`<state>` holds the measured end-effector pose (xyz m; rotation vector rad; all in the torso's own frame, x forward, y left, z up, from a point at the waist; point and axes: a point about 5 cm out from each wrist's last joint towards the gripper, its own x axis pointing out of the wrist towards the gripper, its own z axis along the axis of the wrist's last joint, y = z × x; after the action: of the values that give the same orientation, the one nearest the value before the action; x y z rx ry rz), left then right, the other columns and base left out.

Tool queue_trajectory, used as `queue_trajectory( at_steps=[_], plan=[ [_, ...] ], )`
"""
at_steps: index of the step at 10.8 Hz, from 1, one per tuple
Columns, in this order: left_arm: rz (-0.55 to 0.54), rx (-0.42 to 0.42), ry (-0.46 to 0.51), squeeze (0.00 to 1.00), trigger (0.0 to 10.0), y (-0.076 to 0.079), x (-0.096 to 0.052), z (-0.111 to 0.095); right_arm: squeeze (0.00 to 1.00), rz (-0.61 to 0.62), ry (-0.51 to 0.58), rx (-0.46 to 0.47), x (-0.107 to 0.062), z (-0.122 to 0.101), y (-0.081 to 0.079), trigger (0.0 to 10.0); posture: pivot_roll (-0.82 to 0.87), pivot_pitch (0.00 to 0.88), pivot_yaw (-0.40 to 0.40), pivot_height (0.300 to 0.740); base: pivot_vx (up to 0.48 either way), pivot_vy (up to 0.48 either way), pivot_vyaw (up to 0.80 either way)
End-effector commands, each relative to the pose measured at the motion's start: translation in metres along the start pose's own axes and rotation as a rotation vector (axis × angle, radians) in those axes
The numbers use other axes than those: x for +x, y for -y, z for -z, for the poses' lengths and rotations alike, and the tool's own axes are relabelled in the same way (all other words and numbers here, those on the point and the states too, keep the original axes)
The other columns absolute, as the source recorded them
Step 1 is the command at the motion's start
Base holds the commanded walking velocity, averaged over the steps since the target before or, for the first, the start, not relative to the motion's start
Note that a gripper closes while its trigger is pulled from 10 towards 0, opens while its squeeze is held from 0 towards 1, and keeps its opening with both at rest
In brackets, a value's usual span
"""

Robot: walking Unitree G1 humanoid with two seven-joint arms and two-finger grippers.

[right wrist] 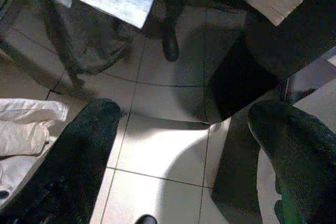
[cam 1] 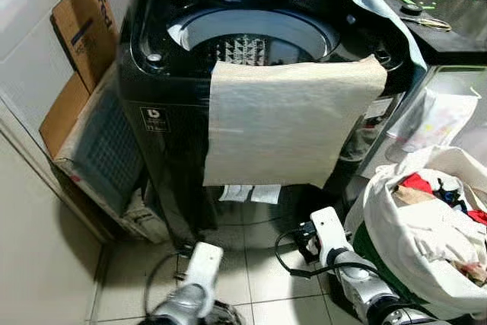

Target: Clothes washing

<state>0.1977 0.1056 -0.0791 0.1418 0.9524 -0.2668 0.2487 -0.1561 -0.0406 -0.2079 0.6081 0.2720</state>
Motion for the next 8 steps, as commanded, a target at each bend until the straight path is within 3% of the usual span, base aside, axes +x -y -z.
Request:
queue_trajectory(
  at_steps=[1, 4, 8],
  plan=[
    [-0.005, 0.006, 0.019, 0.00, 10.0, 0.003, 0.001, -0.007, 0.00, 0.014, 0.014, 0.016, -0.001, -0.001, 0.003, 10.0, 0.04, 0.000, -0.001, 0.740, 0.000, 0.000, 0.00],
    [0.017, 0.058, 0.031, 0.00, 10.0, 0.018, 0.003, -0.017, 0.00, 0.025, 0.012, 0.034, -0.002, 0.001, 0.005, 10.0, 0.03, 0.000, 0.013, 0.740, 0.000, 0.000, 0.00],
    [0.025, 0.101, 0.036, 0.00, 10.0, 0.025, 0.003, -0.017, 0.00, 0.031, 0.033, 0.041, 0.001, -0.007, 0.005, 10.0, 0.03, 0.000, 0.034, 0.740, 0.000, 0.000, 0.00]
  ],
)
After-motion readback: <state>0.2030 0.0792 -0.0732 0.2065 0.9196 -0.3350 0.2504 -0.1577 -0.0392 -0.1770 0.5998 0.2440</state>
